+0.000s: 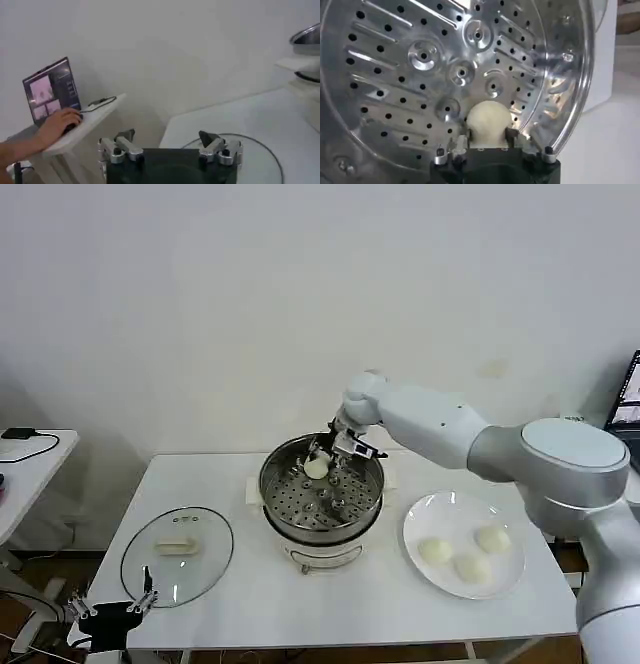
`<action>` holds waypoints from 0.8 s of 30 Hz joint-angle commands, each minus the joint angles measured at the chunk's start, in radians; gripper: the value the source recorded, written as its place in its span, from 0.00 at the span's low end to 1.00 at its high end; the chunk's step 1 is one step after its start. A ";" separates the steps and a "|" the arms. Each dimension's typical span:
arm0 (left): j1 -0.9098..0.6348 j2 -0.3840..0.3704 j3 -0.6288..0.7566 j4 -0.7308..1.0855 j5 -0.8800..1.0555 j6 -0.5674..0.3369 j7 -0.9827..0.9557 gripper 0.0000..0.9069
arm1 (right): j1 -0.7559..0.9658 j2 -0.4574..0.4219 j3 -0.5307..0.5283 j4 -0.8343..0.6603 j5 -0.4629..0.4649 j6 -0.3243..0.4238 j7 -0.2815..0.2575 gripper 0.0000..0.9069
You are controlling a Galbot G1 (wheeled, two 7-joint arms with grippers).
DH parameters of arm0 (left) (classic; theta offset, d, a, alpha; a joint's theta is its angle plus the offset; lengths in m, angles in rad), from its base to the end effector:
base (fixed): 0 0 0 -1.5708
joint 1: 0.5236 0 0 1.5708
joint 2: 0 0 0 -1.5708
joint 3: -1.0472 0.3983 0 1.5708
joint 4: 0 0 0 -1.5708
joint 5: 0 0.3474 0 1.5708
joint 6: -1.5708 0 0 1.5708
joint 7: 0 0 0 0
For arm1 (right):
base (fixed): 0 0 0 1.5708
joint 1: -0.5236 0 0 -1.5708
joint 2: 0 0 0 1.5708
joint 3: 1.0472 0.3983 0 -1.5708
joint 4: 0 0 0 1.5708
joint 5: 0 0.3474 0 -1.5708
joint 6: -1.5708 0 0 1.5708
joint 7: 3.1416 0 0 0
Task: Take steamed baozi put them in steamer then cover it.
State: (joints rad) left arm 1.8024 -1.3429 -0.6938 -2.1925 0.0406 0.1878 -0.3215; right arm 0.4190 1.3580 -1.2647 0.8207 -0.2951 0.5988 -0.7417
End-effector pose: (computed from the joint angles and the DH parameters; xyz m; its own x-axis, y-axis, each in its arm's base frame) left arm 0.0792 0.0909 -0.3219 -0.9175 -0.3583 0.1724 -0.2701 0.8798 0.3912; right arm 0.6638 0.1084 -0.1248 -0.2539 -0.3377 0.9063 -0.1923 -0.9007 -0.3895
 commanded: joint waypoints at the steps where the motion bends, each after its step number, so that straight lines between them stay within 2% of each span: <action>1: 0.001 -0.001 0.001 -0.001 0.001 0.000 0.000 1.00 | 0.010 0.007 0.002 -0.006 -0.010 0.017 0.004 1.00; 7: 0.003 -0.002 0.003 -0.004 0.001 0.000 0.000 1.00 | 0.091 -0.028 -0.012 0.064 0.038 -0.006 -0.011 1.00; 10: 0.005 -0.001 0.007 -0.008 0.002 0.001 0.000 1.00 | 0.164 -0.069 -0.032 0.141 0.116 -0.043 -0.027 1.00; 13: 0.006 0.001 0.012 -0.016 0.004 0.001 0.000 1.00 | 0.230 -0.131 -0.053 0.238 0.204 -0.123 -0.041 1.00; 15: 0.009 0.006 0.016 -0.020 0.004 0.001 0.001 1.00 | 0.281 -0.202 -0.069 0.339 0.259 -0.203 -0.054 1.00; 19: 0.011 0.019 0.023 -0.030 0.003 0.001 0.001 1.00 | 0.337 -0.316 -0.104 0.424 0.269 -0.289 -0.072 1.00; 20: 0.013 0.022 0.027 -0.035 0.004 0.002 0.002 1.00 | 0.357 -0.379 -0.126 0.460 0.263 -0.333 -0.078 1.00; 24: 0.011 0.036 0.044 -0.054 0.008 0.009 0.008 1.00 | 0.383 -0.525 -0.181 0.546 0.319 -0.440 -0.096 1.00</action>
State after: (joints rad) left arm 1.8121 -1.3128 -0.6571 -2.2382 0.0490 0.1978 -0.3117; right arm 0.7140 0.9986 -1.3967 1.2226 -0.0571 0.3003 -0.8238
